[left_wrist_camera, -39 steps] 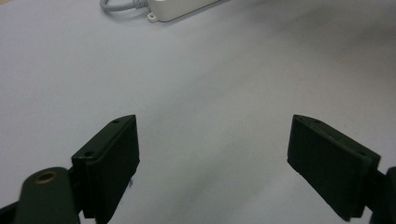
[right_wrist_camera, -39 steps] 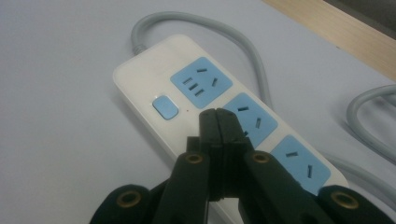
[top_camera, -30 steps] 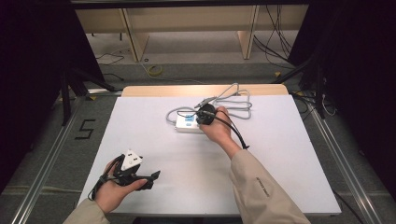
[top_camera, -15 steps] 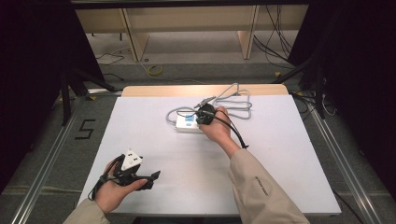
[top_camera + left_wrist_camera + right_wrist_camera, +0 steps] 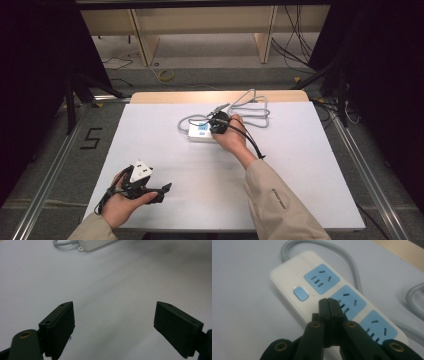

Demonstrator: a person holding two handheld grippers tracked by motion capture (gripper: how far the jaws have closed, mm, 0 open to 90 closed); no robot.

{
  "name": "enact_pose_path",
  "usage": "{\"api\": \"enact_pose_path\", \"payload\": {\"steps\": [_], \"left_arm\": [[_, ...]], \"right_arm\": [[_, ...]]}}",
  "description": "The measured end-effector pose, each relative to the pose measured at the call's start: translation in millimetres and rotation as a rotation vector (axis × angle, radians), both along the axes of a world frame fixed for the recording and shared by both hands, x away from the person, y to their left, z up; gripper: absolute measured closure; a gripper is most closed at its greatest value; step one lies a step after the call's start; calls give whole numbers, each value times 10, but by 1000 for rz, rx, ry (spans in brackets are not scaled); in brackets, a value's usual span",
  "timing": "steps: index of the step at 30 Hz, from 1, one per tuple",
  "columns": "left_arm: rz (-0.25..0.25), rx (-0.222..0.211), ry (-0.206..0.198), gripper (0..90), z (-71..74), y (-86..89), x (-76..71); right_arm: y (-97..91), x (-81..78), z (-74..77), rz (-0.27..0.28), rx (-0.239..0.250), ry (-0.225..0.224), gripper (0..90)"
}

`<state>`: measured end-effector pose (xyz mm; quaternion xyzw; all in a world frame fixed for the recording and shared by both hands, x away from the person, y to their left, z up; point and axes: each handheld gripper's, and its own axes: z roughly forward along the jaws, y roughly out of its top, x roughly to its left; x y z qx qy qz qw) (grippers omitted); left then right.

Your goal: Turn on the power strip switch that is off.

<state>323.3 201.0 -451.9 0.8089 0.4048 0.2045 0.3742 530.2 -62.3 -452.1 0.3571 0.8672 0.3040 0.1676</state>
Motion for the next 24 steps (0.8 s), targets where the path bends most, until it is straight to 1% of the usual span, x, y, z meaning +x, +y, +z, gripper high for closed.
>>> {"api": "enact_pose_path", "payload": {"steps": [13, 18, 24], "left_arm": [[-1, -1, 2, 167, 0, -2, -2], [-1, -1, 2, 166, 0, -3, -3], [1, -1, 1, 166, 2, -1, -6]], "right_arm": [[29, -6, -5, -4, -29, 5, 900], [46, 0, 2, -8, -40, 19, 900], [49, -5, -5, -13, -40, 17, 900]]}}
